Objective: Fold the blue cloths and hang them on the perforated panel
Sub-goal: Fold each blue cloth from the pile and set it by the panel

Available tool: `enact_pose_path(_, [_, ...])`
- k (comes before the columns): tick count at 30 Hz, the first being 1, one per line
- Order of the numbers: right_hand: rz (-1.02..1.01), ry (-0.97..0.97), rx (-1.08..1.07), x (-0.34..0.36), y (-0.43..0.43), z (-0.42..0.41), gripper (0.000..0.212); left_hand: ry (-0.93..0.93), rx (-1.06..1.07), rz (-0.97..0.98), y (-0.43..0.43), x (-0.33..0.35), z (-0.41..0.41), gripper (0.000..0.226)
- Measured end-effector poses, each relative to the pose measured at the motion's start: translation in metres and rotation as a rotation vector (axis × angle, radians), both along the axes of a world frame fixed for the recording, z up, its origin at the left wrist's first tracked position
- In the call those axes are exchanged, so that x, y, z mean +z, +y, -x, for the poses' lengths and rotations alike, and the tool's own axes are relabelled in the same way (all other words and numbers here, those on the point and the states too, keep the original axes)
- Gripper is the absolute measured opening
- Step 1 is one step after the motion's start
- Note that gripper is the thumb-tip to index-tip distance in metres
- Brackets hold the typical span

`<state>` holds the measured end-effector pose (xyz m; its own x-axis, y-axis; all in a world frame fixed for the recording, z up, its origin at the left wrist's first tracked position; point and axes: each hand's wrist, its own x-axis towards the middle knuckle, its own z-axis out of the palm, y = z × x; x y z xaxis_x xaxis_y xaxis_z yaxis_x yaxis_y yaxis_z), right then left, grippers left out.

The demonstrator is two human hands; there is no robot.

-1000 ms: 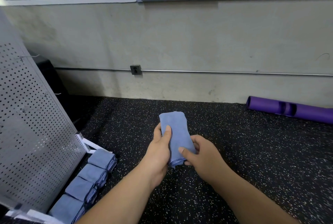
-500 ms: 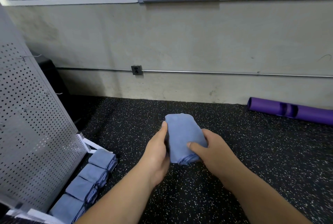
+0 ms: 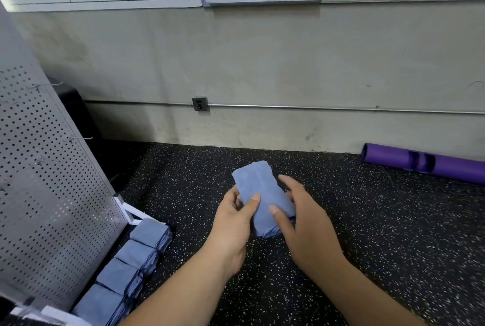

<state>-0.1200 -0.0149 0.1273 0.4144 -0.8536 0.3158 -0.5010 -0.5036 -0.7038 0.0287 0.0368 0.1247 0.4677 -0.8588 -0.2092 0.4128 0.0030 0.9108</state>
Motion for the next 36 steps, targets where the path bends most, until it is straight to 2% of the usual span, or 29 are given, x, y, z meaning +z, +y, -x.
enact_pose_path(2, [0.053,-0.015,-0.026,-0.004,0.005,-0.006,0.043,0.005,0.013,0.002,0.0,0.001,0.001,0.031])
enact_pose_path(6, [0.007,-0.074,-0.122,-0.017,0.012,-0.016,0.038,0.037,0.031,0.018,0.0,-0.001,0.008,0.029])
enact_pose_path(9, [0.016,-0.008,-0.176,-0.024,0.015,-0.021,0.04,0.023,0.007,0.009,0.001,-0.005,0.012,0.029])
enact_pose_path(11, [0.006,0.048,-0.175,-0.025,0.014,-0.024,0.046,-0.034,-0.009,-0.001,0.001,-0.009,0.01,0.038])
enact_pose_path(13, [-0.048,0.05,-0.124,-0.025,0.01,-0.027,0.055,-0.111,-0.019,-0.011,0.002,-0.013,0.005,0.048])
enact_pose_path(16, [-0.182,-0.063,-0.016,-0.022,0.002,-0.032,0.069,-0.306,0.007,-0.014,0.006,-0.018,-0.004,0.059])
enact_pose_path(18, [-0.263,-0.136,0.025,-0.018,-0.001,-0.039,0.064,-0.407,0.006,0.006,0.01,-0.021,-0.009,0.063])
enact_pose_path(22, [-0.453,-0.273,0.091,-0.017,-0.005,-0.06,0.056,-0.443,0.033,-0.006,0.02,-0.027,-0.021,0.07])
enact_pose_path(25, [-0.423,-0.311,0.1,-0.026,-0.002,-0.082,0.054,-0.479,0.037,-0.03,0.031,-0.031,-0.036,0.073])
enact_pose_path(30, [-0.404,-0.262,0.103,-0.046,0.005,-0.121,0.053,-0.659,-0.121,-0.161,0.055,-0.039,-0.068,0.074])
enact_pose_path(36, [-0.502,-0.214,0.297,-0.074,0.015,-0.173,0.051,-0.619,-0.1,-0.312,0.083,-0.052,-0.135,0.083])
